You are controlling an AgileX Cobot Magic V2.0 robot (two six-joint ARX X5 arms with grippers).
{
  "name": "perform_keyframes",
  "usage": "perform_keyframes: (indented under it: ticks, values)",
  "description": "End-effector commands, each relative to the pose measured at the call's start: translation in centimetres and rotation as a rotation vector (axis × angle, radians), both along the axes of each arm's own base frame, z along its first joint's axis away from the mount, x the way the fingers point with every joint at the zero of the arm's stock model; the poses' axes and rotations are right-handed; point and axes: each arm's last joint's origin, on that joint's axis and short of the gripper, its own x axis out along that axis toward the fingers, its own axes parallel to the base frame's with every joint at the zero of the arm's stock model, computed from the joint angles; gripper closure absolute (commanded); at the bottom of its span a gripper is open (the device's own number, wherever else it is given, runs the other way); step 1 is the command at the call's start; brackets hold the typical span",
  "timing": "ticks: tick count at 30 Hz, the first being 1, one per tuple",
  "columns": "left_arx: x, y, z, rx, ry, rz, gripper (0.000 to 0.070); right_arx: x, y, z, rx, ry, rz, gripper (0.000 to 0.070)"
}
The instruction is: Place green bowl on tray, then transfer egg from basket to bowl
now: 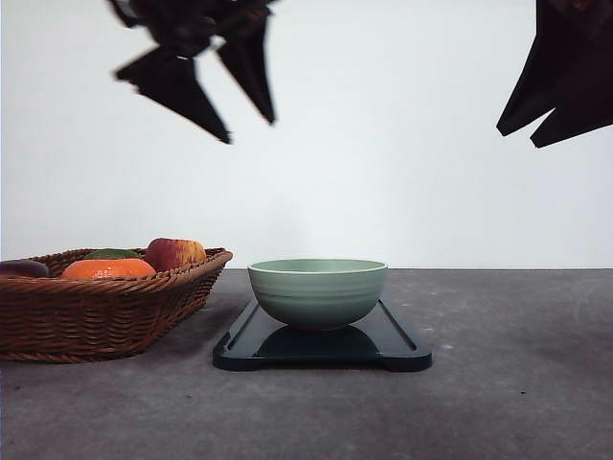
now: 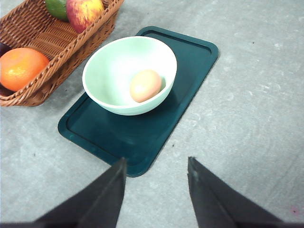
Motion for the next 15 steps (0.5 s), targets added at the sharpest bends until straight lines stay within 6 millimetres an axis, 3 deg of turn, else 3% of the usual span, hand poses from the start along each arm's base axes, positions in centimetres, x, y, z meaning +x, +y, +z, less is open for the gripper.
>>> perform_keyframes:
  ticks: [1,9,15]
  values:
    - [-1.0,0.7,-0.3,-0.005,-0.016,0.002,0.0354,0.1,0.2,0.1,0.006,-0.001,0.001,0.0455]
    - [-7.1,5.2,-2.9,-0.04,-0.042,0.054,0.0354,0.1,0.2,0.1,0.006,-0.001,0.001,0.0455]
    - [-10.0,7.4,-4.3,-0.112,-0.038,0.165,0.0353,0.1,0.1,0.1,0.006,0.007,0.0,0.0454]
